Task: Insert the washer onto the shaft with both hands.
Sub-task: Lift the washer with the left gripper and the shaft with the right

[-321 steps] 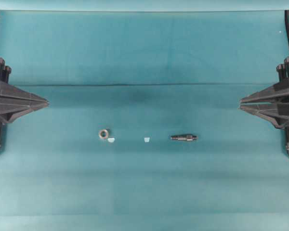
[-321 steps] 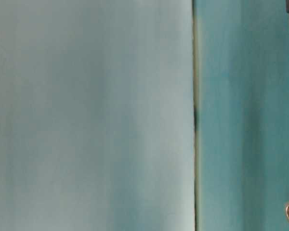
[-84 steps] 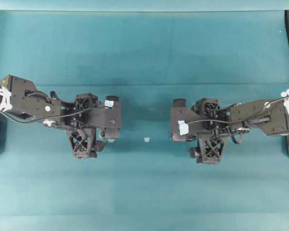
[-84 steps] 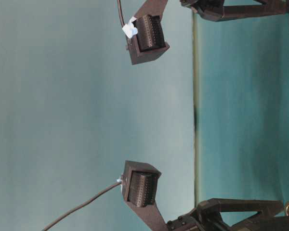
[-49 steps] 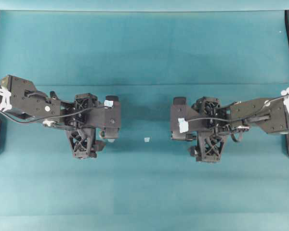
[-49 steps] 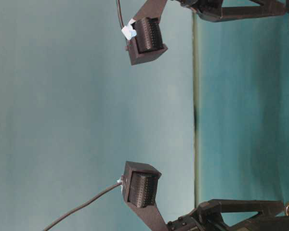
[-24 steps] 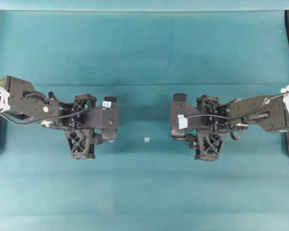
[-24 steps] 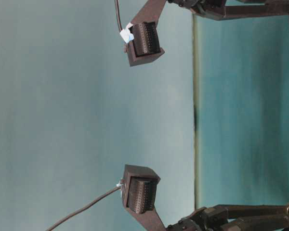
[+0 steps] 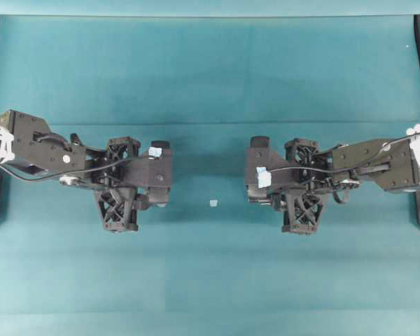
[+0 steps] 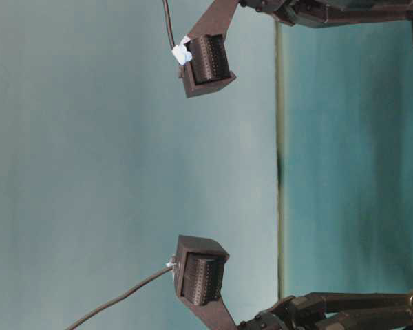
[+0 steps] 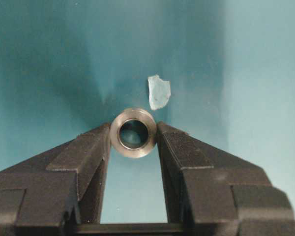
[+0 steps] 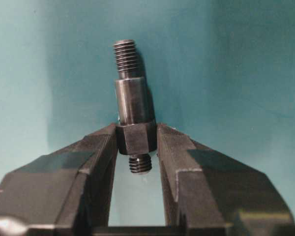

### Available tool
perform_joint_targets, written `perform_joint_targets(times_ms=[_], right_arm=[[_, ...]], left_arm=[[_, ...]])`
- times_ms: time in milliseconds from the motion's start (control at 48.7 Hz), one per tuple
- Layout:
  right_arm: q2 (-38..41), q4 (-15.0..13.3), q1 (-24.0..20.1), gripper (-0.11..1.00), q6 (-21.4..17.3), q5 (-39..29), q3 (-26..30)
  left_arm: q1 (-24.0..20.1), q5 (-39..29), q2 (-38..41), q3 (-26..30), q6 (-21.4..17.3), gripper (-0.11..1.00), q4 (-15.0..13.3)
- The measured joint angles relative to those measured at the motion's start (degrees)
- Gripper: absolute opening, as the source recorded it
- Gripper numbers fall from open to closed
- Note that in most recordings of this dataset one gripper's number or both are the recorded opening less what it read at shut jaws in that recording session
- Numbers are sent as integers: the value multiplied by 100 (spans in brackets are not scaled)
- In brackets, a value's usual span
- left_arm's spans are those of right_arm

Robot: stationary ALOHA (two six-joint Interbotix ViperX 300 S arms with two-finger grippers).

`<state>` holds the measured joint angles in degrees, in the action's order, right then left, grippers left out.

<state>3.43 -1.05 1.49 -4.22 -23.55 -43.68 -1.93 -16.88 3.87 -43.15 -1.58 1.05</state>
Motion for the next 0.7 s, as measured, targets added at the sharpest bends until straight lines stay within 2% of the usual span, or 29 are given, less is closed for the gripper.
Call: perform_joint_targets(times_ms=[699], right_arm=[[18, 0, -18, 1, 0, -70, 35]], left_arm=[[0, 9, 0, 9, 0, 36, 9]])
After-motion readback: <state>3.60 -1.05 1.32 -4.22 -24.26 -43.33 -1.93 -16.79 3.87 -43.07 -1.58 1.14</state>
